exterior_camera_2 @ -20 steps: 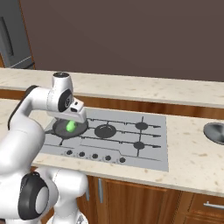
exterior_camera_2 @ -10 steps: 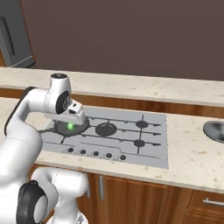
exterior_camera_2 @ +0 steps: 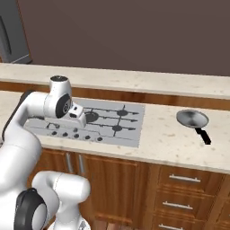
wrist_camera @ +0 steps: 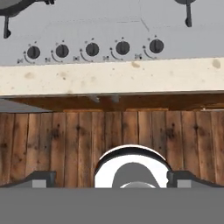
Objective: Place both pans onto different burners. Then place the corn and the fish on different pans.
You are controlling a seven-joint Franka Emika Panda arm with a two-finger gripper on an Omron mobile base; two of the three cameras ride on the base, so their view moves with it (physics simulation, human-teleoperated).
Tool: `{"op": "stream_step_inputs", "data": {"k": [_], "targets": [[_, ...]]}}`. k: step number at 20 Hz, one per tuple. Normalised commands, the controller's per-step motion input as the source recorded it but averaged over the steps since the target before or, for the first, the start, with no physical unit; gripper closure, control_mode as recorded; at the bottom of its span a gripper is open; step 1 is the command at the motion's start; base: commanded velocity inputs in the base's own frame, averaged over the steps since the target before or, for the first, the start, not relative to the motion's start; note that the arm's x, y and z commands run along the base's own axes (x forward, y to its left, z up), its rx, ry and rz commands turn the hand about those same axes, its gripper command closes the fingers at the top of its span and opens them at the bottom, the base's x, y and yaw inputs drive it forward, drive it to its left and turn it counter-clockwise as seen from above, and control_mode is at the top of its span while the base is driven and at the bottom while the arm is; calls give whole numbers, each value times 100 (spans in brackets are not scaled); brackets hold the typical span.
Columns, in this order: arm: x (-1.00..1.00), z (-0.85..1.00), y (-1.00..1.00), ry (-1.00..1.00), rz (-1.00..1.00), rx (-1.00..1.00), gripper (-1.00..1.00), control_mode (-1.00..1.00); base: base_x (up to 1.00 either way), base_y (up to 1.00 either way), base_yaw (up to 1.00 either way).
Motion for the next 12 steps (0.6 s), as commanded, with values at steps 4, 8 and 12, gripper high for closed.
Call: {"op": "stream_step_inputs", "data": {"k": [4,8,12], "targets": [[0,0,0,0,0,0,-100,100,-15,-93,1],[0,0,0,0,0,0,-100,100,-2,-93,0],[0,0,0,0,0,0,-100,100,0,-94,1]]}}
